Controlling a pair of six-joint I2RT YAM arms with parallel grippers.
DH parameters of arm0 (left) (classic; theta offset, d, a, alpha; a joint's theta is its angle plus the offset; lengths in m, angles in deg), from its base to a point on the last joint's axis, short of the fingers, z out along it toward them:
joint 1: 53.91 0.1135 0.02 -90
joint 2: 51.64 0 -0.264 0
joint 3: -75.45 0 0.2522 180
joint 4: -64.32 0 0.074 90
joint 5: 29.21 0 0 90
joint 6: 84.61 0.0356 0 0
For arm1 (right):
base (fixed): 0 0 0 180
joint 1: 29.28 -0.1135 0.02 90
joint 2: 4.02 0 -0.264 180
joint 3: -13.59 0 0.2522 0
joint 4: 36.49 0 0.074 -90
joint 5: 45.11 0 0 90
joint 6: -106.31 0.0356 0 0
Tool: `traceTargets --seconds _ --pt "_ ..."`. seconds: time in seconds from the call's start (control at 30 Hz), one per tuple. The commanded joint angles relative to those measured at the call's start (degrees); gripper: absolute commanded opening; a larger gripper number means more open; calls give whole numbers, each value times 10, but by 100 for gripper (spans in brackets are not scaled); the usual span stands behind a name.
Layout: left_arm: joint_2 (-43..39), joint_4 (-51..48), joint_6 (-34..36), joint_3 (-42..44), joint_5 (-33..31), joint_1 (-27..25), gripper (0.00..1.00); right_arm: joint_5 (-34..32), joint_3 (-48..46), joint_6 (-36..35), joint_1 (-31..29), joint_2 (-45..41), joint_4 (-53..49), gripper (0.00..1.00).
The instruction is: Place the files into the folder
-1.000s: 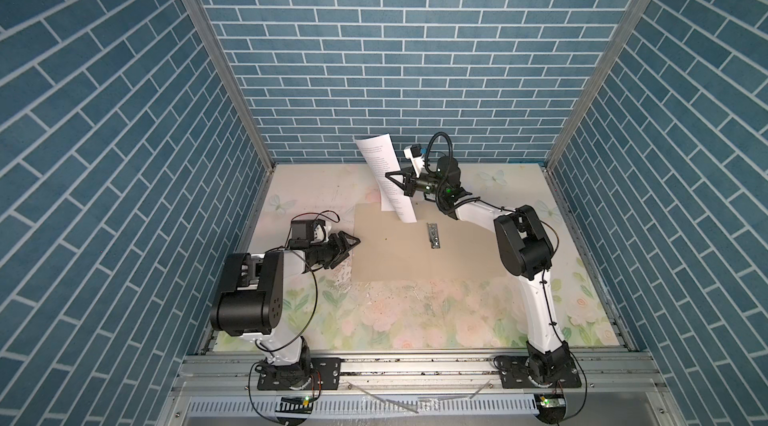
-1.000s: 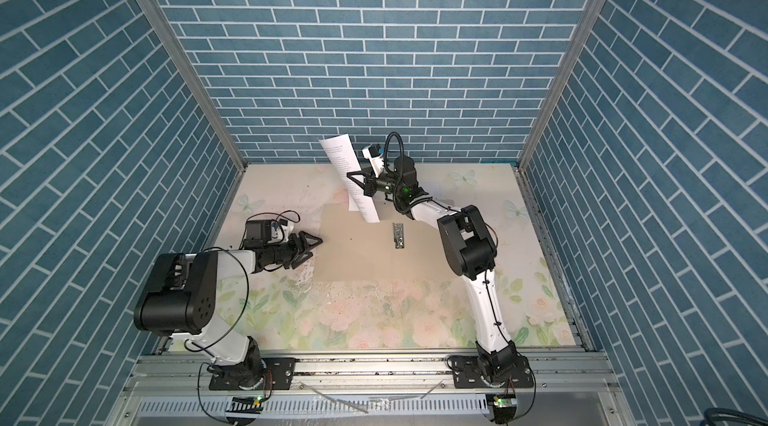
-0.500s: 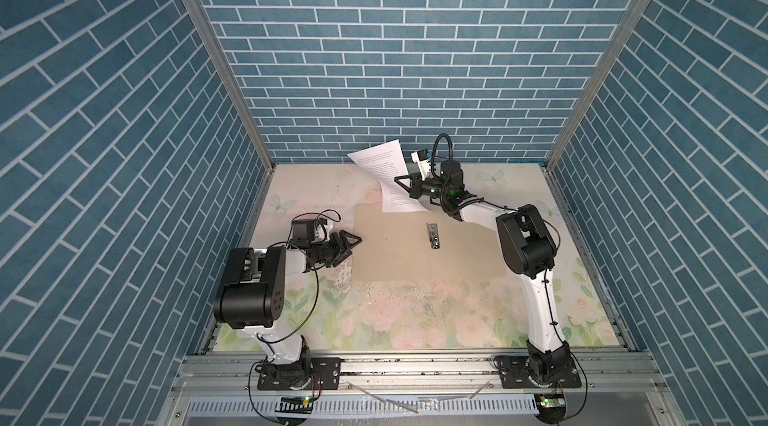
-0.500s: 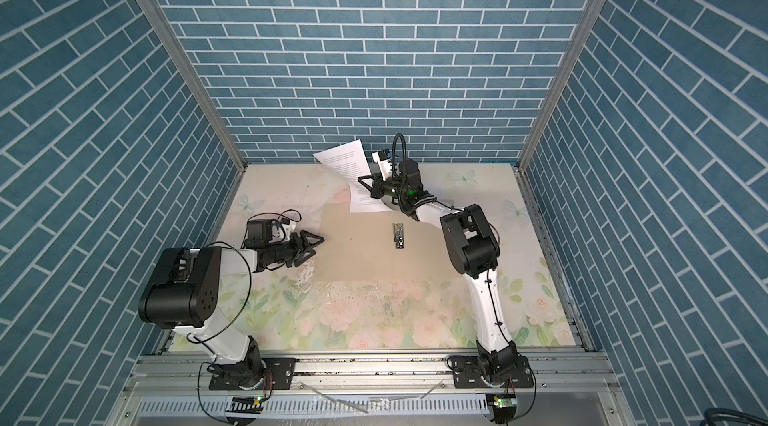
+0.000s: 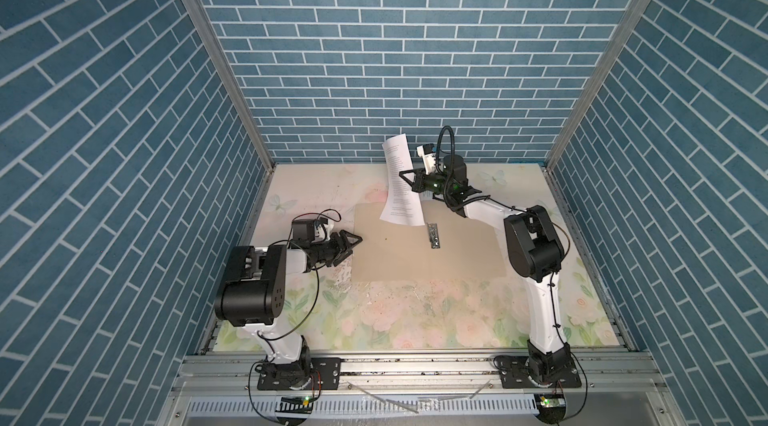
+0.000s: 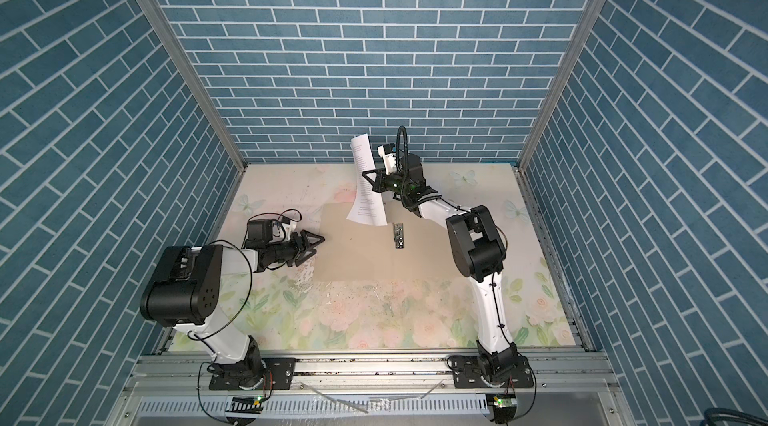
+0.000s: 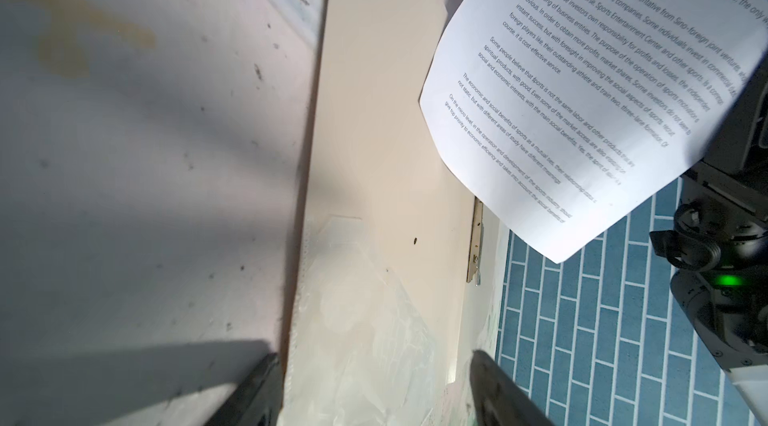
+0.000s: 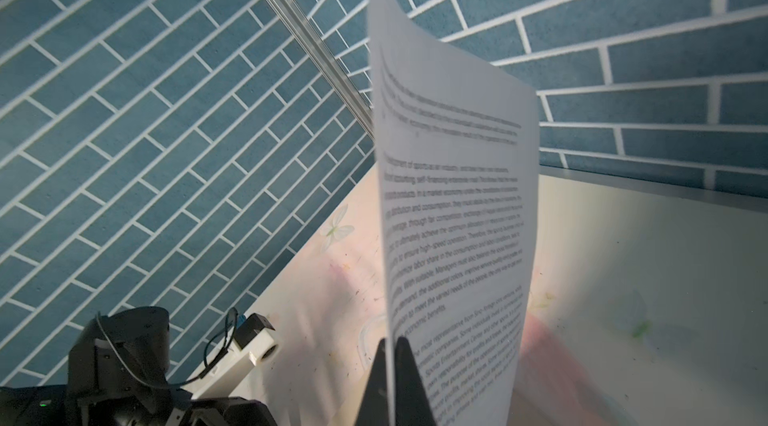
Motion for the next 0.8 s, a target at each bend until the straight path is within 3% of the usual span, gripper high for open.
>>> traceTargets --seconds 0.0,0.47,0.77 --pt "27 -8 -3 19 -16 0 73 24 2 38 -6 -9 61 0" --pt "47 35 -26 24 1 1 72 119 18 62 -15 48 140 0" --pt "51 41 -29 26 5 1 71 95 -20 54 -5 34 141 0"
